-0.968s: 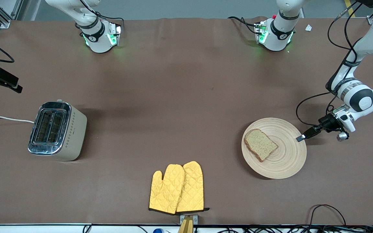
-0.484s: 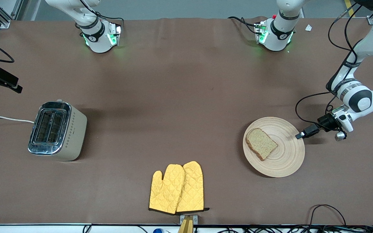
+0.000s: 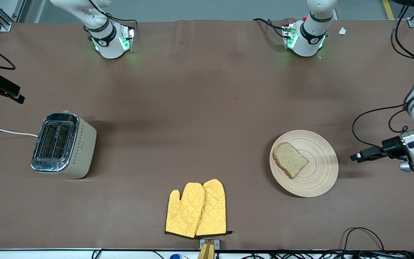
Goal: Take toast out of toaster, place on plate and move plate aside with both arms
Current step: 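Open the left gripper and pull it back from the plate rim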
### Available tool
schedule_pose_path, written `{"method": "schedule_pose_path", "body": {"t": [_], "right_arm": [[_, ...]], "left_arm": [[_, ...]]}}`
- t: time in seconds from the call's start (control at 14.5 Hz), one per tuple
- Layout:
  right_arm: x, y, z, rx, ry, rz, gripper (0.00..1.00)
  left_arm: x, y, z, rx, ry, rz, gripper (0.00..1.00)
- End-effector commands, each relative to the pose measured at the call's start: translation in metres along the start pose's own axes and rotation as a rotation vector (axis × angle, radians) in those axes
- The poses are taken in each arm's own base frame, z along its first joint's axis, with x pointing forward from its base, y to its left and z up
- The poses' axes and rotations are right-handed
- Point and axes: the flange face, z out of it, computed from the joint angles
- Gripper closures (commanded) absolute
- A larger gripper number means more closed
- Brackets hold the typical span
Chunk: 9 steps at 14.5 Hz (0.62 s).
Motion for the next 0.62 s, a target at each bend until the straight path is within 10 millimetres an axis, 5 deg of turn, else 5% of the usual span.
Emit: {"method": "schedule_pose_path", "body": {"t": [0.0, 0.21, 0.55], "right_arm": [[0.000, 0.002, -0.002, -0.006, 0.000, -0.008, 0.00], [0.000, 0.001, -0.002, -0.006, 0.000, -0.009, 0.00], [0.001, 0.002, -0.003, -0.011, 0.005, -0.009, 0.00]], "left_arm": [[0.026, 0.053, -0.015, 0.147, -0.066, 0.059, 0.00], [0.034, 0.131, -0.019, 0.285, -0.097, 0.104, 0.00], [0.007, 0.262, -0.022, 0.439, -0.176, 0.017, 0.00]]}}
